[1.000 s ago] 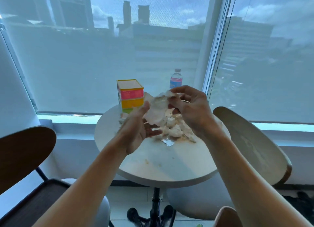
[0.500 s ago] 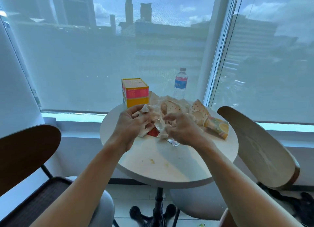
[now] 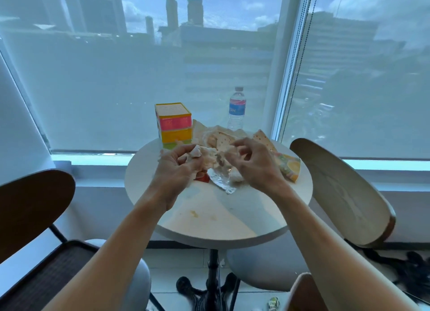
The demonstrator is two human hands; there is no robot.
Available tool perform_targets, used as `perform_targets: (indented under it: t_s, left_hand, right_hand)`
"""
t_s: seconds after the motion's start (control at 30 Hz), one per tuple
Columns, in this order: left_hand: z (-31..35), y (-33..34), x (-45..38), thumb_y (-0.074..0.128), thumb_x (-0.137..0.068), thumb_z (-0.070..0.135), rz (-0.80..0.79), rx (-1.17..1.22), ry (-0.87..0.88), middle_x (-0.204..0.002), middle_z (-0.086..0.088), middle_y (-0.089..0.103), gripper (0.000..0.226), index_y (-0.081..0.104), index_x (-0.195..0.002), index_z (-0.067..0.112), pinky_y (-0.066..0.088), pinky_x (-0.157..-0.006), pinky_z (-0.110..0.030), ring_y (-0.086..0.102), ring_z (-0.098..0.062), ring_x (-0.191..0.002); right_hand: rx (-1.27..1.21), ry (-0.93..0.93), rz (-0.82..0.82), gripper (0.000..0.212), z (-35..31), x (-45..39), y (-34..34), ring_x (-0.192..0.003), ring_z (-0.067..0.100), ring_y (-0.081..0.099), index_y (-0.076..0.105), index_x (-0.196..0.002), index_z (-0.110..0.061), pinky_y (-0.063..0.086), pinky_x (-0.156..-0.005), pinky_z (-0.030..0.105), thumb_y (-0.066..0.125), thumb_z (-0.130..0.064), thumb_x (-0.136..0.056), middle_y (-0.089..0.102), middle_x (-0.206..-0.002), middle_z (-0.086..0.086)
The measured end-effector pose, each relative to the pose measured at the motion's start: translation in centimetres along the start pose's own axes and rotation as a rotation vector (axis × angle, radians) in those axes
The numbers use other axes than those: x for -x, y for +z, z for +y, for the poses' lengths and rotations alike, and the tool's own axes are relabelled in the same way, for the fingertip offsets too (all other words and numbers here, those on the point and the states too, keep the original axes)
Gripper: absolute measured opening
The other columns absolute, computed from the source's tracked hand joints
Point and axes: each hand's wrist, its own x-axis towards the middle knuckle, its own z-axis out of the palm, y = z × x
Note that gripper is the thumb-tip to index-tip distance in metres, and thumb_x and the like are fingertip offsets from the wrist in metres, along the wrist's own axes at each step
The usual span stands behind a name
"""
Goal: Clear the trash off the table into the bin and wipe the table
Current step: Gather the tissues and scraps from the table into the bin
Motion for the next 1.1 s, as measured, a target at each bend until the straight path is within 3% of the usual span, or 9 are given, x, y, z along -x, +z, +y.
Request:
perform_targets:
  t_s: [0.17, 0.4, 0.6, 0.7, 0.87, 0.97, 1.1]
  left_hand:
    - [-0.3, 3.3, 1.1, 0.062, -0.091, 0.013, -0.04, -0.011, -0.009, -0.085, 0.0, 0.075, 0.016, 0.069, -0.105, 0.015, 0.059, -0.069, -0.028, 0.07, -0.012, -0.076]
    - [-1.2, 9.6, 3.7, 0.065, -0.089, 0.015, -0.193, -0.091, -0.056, -0.092, -0.009, 0.074, 0.028, 0.063, -0.117, 0.017, 0.057, -0.071, -0.032, 0.068, -0.019, -0.077]
    - [-2.1, 15.3, 6.3, 0.066, -0.089, 0.023, -0.267, -0.152, -0.083, -0.086, -0.004, 0.075, 0.021, 0.063, -0.109, 0.016, 0.056, -0.075, -0.036, 0.069, -0.018, -0.074]
    - [-2.7, 17.8, 7.5, 0.065, -0.089, 0.02, -0.325, -0.132, -0.107, -0.081, -0.004, 0.075, 0.019, 0.063, -0.106, 0.011, 0.056, -0.072, -0.033, 0.069, -0.015, -0.072]
    - [-4.4, 21.0, 9.7, 0.065, -0.089, 0.02, -0.415, -0.212, -0.14, -0.094, -0.011, 0.075, 0.023, 0.065, -0.107, 0.006, 0.054, -0.07, -0.032, 0.07, -0.019, -0.079]
    - [-6.2, 22.2, 10.8, 0.066, -0.089, 0.021, -0.43, -0.245, -0.197, -0.096, -0.011, 0.075, 0.018, 0.068, -0.103, 0.009, 0.054, -0.073, -0.037, 0.07, -0.025, -0.086]
    - [-9.5, 23.0, 12.3, 0.069, -0.087, 0.021, -0.414, -0.292, -0.287, -0.098, -0.02, 0.072, 0.019, 0.069, -0.098, 0.005, 0.048, -0.069, -0.031, 0.065, -0.023, -0.08]
  right_hand:
    - [-0.116, 0.074, 0.041, 0.036, 1.8, 1.7, -4.5, -0.073, 0.009, 0.06, 0.066, -0.109, -0.027, 0.045, -0.064, 0.019, 0.071, -0.05, -0.082, 0.066, -0.087, -0.007]
    - [-0.251, 0.217, 0.094, 0.022, 6.5, 6.3, -10.3, -0.07, 0.008, 0.059, 0.069, -0.098, -0.027, 0.049, -0.066, 0.022, 0.075, -0.041, -0.082, 0.066, -0.081, -0.001]
    - [-0.242, 0.344, 0.15, 0.024, 11.8, 11.3, -13.8, -0.073, 0.008, 0.062, 0.069, -0.097, -0.026, 0.052, -0.068, 0.023, 0.07, -0.047, -0.084, 0.07, -0.084, 0.003]
    - [-0.242, 0.416, 0.088, 0.026, 14.7, 14.2, -14.6, -0.081, 0.009, 0.063, 0.067, -0.104, -0.027, 0.046, -0.065, 0.017, 0.067, -0.047, -0.088, 0.068, -0.088, -0.001]
    - [-0.172, 0.601, -0.063, 0.028, 20.3, 18.9, -13.5, -0.081, 0.01, 0.062, 0.064, -0.105, -0.024, 0.048, -0.07, 0.024, 0.068, -0.046, -0.087, 0.066, -0.089, -0.002]
    - [-0.081, 0.71, -0.24, 0.04, 23.3, 21.3, -12.3, -0.095, 0.012, 0.062, 0.059, -0.121, -0.03, 0.049, -0.08, 0.026, 0.07, -0.043, -0.085, 0.065, -0.105, -0.002]
    - [-0.028, 0.743, -0.234, 0.047, 25.2, 22.2, -12.6, -0.108, 0.018, 0.058, 0.056, -0.131, -0.028, 0.048, -0.099, 0.036, 0.068, -0.038, -0.087, 0.059, -0.119, 0.004]
